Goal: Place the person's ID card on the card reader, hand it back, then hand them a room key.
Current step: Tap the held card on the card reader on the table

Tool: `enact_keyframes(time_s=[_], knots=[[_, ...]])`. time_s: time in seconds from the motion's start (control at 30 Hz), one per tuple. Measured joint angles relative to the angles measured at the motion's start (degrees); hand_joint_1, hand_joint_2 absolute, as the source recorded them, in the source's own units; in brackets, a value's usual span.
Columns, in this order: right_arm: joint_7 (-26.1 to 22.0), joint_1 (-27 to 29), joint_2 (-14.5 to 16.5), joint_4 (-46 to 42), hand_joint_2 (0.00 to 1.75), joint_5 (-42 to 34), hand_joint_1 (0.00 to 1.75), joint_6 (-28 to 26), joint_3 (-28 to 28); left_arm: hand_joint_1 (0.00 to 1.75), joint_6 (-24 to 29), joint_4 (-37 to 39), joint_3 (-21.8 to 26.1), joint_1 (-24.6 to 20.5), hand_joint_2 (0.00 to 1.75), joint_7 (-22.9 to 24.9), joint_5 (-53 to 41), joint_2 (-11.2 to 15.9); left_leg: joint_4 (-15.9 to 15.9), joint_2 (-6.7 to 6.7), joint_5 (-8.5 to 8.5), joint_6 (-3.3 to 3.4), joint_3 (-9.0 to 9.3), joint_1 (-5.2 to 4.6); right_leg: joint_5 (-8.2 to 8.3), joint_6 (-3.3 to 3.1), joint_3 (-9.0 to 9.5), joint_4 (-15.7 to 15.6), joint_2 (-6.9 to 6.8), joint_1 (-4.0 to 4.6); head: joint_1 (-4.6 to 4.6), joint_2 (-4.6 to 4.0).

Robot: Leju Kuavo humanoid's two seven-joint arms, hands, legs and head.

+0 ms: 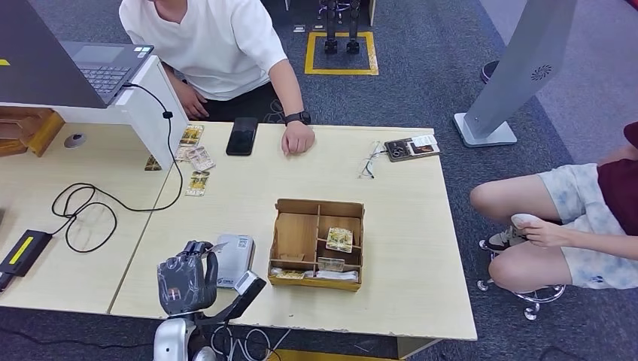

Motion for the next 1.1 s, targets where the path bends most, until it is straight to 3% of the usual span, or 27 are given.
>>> enact_keyframes(time_s=[0.43,1.1], knots=[[0.01,-0.02,-0.15,0.02,1.75,-0.04,0.0,0.17,0.0,1.75,0.02,6.42,-4.85,-0.05,1.75,2.98,0.36,1.03,0.0,0.01,0.0,0.0,0.0,0.01,0.0,0.0,-0.01,0.0,0.0,0.0,0.0,0.0],[0.01,-0.02,-0.32,0.1,1.75,-0.07,0.0,0.21,0.0,1.75,0.02,10.32,-9.78,-1.28,1.75,6.63,0.3,3.23,-0.01,-0.01,0.0,0.0,0.07,0.0,0.0,0.0,0.09,0.0,-0.02,0.0,0.0,0.0]])
